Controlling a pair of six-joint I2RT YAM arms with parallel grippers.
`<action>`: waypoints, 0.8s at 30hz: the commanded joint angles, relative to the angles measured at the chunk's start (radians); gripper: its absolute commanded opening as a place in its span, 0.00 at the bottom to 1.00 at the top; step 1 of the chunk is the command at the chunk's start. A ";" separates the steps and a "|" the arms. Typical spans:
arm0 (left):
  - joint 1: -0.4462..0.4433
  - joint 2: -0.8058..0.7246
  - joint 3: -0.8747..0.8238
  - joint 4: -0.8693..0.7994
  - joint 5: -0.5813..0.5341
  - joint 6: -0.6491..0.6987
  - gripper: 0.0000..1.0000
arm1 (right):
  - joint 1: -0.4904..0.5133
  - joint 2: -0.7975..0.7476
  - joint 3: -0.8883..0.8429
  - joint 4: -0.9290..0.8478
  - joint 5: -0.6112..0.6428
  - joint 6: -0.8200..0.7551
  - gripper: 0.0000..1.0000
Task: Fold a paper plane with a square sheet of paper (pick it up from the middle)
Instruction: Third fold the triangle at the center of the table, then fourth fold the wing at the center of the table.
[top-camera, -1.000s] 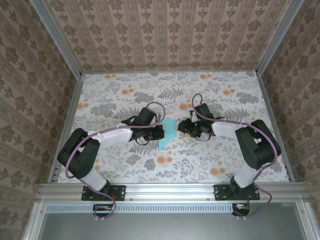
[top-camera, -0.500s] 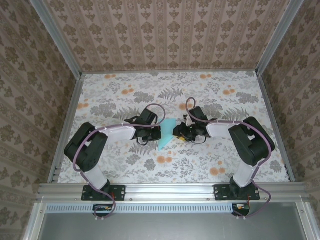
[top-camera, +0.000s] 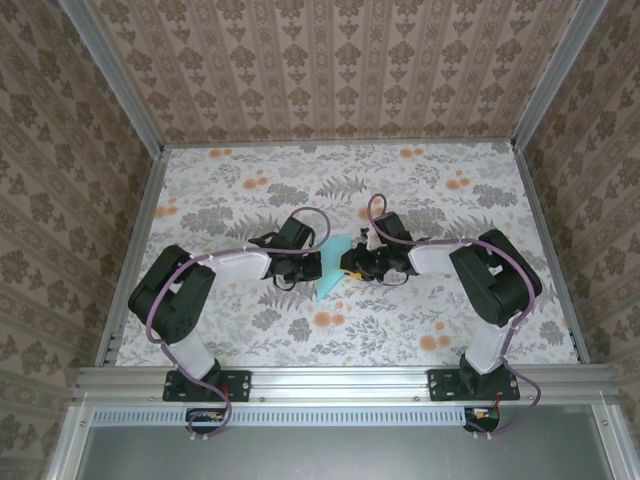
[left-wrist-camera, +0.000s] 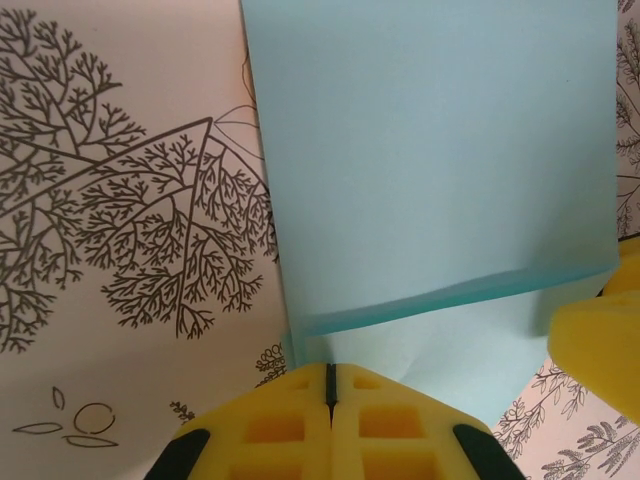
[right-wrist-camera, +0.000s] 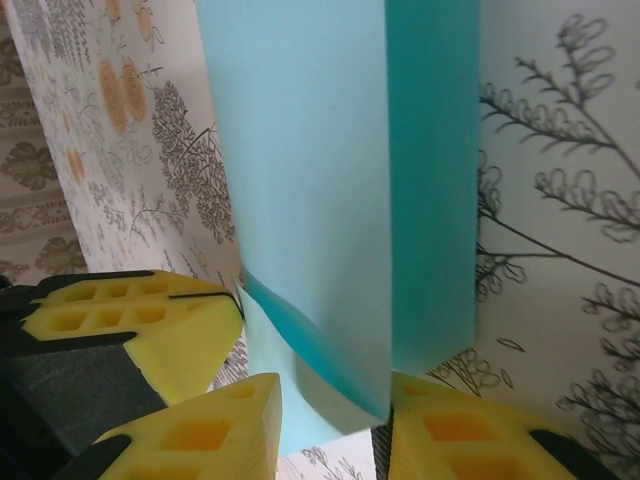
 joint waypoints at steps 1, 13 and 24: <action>0.010 0.005 0.009 -0.029 -0.004 -0.009 0.00 | 0.005 0.021 0.013 0.076 -0.060 0.032 0.29; 0.028 -0.002 0.008 -0.035 -0.002 -0.005 0.00 | 0.005 0.073 0.013 0.133 -0.113 0.023 0.25; 0.085 -0.151 0.028 -0.125 -0.027 0.044 0.31 | -0.003 -0.069 0.032 -0.030 0.068 -0.034 0.01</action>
